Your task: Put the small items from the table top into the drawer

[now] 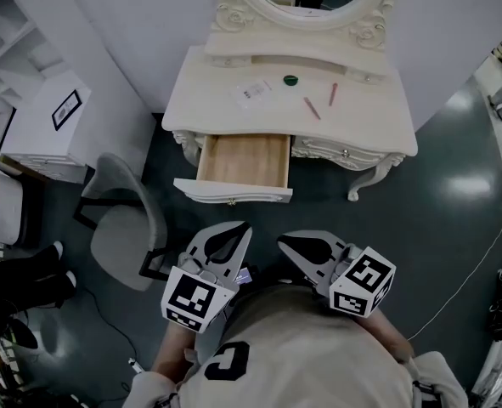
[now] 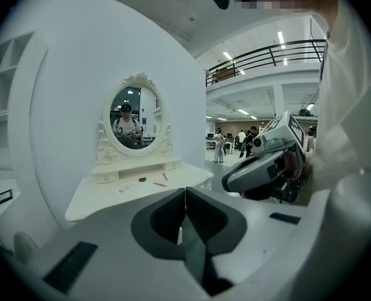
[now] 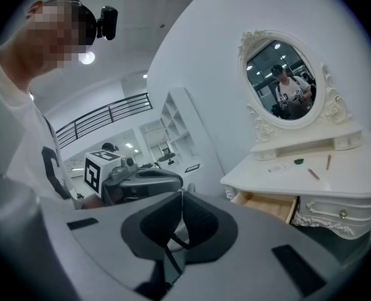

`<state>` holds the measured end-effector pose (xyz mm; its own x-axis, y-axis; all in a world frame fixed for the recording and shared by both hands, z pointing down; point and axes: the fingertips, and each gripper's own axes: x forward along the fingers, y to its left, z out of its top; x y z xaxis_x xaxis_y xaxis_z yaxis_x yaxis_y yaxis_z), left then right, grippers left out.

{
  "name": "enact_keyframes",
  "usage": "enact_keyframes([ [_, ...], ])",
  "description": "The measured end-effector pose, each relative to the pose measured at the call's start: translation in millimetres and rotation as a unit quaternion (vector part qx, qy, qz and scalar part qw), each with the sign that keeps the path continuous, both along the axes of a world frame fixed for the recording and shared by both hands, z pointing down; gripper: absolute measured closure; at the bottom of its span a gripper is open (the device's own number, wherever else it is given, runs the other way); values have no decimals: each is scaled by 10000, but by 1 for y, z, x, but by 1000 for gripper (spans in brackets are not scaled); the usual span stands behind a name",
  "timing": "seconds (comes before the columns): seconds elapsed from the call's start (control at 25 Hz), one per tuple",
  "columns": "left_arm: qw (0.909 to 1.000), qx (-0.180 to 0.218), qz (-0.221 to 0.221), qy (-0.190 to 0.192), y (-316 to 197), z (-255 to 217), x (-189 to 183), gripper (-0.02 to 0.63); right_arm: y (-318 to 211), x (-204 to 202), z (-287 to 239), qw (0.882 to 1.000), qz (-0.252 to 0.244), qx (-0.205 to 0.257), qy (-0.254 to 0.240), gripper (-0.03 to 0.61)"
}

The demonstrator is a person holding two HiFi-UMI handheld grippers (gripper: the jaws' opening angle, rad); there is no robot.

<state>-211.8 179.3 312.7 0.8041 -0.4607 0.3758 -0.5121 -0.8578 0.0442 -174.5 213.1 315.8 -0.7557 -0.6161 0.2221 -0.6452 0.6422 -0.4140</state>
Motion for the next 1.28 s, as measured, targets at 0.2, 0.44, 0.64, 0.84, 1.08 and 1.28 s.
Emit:
enact_keyframes([
  [0.2,9999,33,-94,-42,-18,-4,30,557,-23,27,-2,9999,-130,68,-87,551],
  [0.44,9992,144,-318,-196,-45,-5,71,557,-50,72,-5,9994,-277,185,-125,551],
  [0.64,9979,139,-544,-307,-60,-5,101,557,-64,103,-5,9984,-521,170,-165,551],
  [0.84,9952,196,-807,-518,-72,-4,125,557,-71,127,-2,9959,-834,171,-305,551],
  [1.08,9868,373,-1251,-956,-87,-2,141,557,-78,149,0,9925,-1085,114,-556,551],
  [1.28,9838,413,-1384,-1060,-97,-5,154,557,-81,161,2,9895,-1242,67,-735,551],
])
